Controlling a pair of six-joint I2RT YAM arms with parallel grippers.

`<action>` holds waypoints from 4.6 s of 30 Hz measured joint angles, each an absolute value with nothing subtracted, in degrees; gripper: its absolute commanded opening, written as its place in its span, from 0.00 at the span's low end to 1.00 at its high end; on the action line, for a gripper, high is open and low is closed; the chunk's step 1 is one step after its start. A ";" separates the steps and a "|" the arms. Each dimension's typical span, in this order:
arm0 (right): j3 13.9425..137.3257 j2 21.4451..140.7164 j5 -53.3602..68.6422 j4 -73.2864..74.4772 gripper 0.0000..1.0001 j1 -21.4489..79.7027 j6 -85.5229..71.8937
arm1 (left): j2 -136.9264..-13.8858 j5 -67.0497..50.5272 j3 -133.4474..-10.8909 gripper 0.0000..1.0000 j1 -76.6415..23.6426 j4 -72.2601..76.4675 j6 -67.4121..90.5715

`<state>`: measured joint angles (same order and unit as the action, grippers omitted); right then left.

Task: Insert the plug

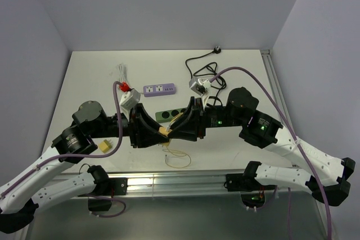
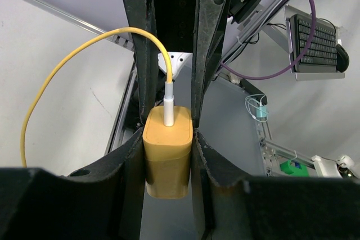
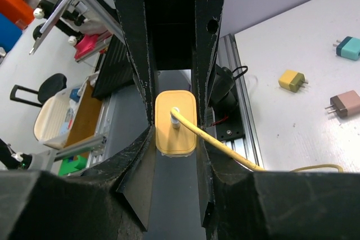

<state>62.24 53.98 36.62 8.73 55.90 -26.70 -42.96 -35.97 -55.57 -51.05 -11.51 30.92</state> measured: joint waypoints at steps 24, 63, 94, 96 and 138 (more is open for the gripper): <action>56.58 48.12 28.91 5.23 0.00 56.66 -30.24 | -39.09 -32.18 -52.80 0.65 -50.98 -9.45 30.65; 60.07 49.23 28.95 7.57 0.42 56.86 -29.02 | -40.62 -37.04 -49.82 0.00 -50.92 -3.66 34.24; 86.76 56.45 29.23 38.15 0.72 57.01 -10.79 | -44.53 -29.39 -59.90 0.00 -50.92 -26.81 26.89; 90.89 59.51 30.15 39.31 0.72 57.04 -8.27 | -44.95 -30.04 -59.88 0.00 -50.92 -27.53 26.79; 94.87 77.10 44.64 52.58 0.45 57.04 6.09 | -43.64 -37.10 -59.70 0.00 -50.92 -27.81 24.71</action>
